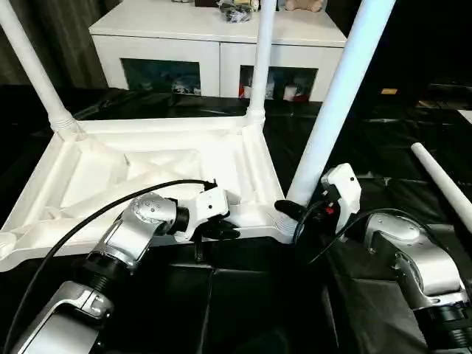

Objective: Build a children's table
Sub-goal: Rotate leg to tighten

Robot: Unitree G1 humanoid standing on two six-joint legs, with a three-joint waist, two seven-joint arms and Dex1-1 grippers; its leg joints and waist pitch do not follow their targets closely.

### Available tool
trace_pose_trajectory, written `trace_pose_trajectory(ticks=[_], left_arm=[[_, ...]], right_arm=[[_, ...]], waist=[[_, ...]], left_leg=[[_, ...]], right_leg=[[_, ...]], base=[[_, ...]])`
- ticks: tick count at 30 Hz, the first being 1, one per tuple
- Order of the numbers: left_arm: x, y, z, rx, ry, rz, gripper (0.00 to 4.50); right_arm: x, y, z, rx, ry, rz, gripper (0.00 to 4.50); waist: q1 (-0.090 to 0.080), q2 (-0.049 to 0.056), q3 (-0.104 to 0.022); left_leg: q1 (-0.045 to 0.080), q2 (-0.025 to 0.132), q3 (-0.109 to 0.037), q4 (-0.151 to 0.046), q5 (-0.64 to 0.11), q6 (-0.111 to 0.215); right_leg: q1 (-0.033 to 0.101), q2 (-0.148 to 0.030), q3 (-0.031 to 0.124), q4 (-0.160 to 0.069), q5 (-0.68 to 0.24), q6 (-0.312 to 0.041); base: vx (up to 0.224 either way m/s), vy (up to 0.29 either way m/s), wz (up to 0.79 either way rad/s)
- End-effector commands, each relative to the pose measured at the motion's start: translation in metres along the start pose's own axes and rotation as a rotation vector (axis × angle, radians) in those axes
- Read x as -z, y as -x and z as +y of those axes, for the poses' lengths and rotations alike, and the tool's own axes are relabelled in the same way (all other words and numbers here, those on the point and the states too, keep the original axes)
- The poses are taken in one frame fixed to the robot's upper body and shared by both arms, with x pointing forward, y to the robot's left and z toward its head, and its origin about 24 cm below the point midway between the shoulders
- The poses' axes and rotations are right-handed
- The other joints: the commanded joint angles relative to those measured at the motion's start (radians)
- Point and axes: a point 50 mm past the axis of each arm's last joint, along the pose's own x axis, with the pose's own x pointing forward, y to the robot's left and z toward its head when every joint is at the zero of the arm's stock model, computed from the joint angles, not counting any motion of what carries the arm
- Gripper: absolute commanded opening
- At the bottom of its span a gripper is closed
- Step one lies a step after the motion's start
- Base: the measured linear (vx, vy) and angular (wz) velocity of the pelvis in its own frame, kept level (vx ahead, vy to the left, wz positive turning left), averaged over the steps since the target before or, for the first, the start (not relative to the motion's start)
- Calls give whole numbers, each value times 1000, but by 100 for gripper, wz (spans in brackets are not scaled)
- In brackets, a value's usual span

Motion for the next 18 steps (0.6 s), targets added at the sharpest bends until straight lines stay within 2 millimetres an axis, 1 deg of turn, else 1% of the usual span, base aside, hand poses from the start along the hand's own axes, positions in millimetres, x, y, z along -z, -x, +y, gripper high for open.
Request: trace_pose_trajectory(ticks=[1,4,5,6,7,8,9,10,11,12,13,14,15,16,17,18], left_arm=[[-7,5,7,-43,-4,-46,0],[-7,5,9,-68,-9,-39,0],[-7,5,10,-80,-7,-38,0],[-7,3,13,-124,8,-36,0],[-8,-1,18,-190,40,-38,0],[-8,-2,19,-210,51,-39,0],[-8,-2,19,-210,51,-39,0],[-11,-4,22,-248,74,-49,0],[-13,-7,23,-274,85,-55,0],[-18,-13,26,-322,118,-69,0],[-21,-16,27,-336,136,-75,0],[-28,-23,29,-377,170,-89,0],[-32,-26,30,-398,184,-95,0],[-37,-31,30,-412,200,-97,0],[-37,-31,30,-412,200,-97,0],[-42,-36,31,-429,214,-94,0]], right_arm=[[41,-3,10,-29,-102,173,186],[40,-4,6,11,-83,161,186],[40,-4,5,25,-78,153,186],[38,-7,1,90,-71,123,186],[35,-12,-6,201,-78,76,186],[34,-13,-9,236,-82,63,186],[34,-13,-9,236,-82,63,186],[33,-16,-14,319,-99,36,186],[32,-18,-18,383,-114,17,186],[30,-22,-24,492,-141,-11,186],[29,-24,-26,530,-157,-21,186],[28,-29,-28,591,-204,-45,186],[28,-33,-29,610,-228,-56,186],[28,-38,-28,626,-238,-54,186],[28,-38,-28,626,-238,-54,186],[28,-42,-28,646,-244,-50,186]], waist=[[-5,-5,-37],[-6,-4,-37],[-6,-5,-36],[-7,-5,-35],[-12,-6,-32],[-19,-4,-32],[-23,-4,-35],[-23,-3,-34],[-23,4,-33],[-28,3,-31],[-40,5,-30],[-49,7,-30],[-52,12,-31],[-51,15,-32],[-56,19,-30],[-59,14,-30]], left_leg=[[25,60,-46,-99,-486,-34],[24,60,-47,-100,-491,-36],[25,59,-48,-99,-500,-37],[25,59,-48,-98,-505,-39],[28,56,-48,-95,-525,-42],[30,51,-53,-93,-544,-48],[25,52,-62,-98,-548,-51],[22,56,-63,-104,-547,-50],[27,56,-62,-105,-566,-53],[33,55,-61,-104,-588,-54],[39,51,-63,-102,-626,-56],[42,52,-63,-104,-645,-51],[41,55,-69,-109,-656,-52],[29,61,-73,-119,-653,-50],[33,63,-71,-123,-669,-56],[34,63,-66,-122,-670,-56]], right_leg=[[-2,-65,28,-100,-622,-104],[-3,-66,28,-100,-626,-102],[-5,-65,27,-102,-639,-98],[-6,-66,27,-103,-649,-95],[-15,-66,24,-111,-691,-87],[-15,-65,15,-115,-733,-71],[-2,-66,7,-112,-732,-59],[3,-66,8,-110,-709,-62],[-5,-65,8,-113,-687,-72],[-10,-63,4,-121,-690,-75],[-10,-58,-14,-128,-690,-75],[-2,-59,-30,-131,-667,-78],[7,-62,-40,-128,-647,-79],[27,-68,-42,-121,-594,-83],[23,-69,-44,-121,-549,-99],[20,-71,-42,-124,-544,-106]], base=[[0,0,0],[0,0,0],[0,0,0],[0,0,0],[0,0,0],[0,0,0],[0,0,0],[0,0,0],[0,0,0],[0,0,0],[0,0,0],[-51,36,-6],[-17,57,-11],[-17,57,-11],[-3,64,-8],[0,0,0]])
